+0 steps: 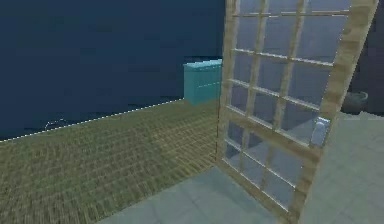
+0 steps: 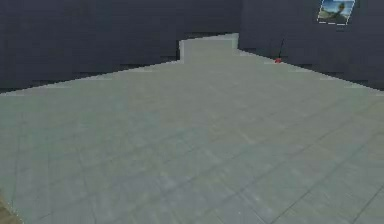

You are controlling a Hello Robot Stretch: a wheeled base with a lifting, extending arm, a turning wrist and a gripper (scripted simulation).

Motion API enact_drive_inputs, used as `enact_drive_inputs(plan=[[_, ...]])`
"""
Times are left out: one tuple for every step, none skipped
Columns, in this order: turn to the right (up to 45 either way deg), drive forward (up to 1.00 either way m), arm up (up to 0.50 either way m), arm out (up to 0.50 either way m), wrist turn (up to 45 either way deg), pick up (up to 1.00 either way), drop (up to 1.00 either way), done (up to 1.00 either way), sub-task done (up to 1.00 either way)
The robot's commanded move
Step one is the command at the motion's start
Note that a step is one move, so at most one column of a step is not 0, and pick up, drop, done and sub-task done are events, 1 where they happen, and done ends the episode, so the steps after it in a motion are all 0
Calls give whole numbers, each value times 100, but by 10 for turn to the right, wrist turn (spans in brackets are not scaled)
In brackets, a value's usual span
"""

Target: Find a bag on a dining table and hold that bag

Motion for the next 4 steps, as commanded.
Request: enact_drive_inputs(plan=[[0, 5, 0, 0, 0, 0, 0, 0, 0], [-300, 0, 0, 0, 0, 0, 0, 0, 0], [0, 100, 0, 0, 0, 0, 0, 0, 0], [-60, 0, 0, 0, 0, 0, 0, 0, 0]])
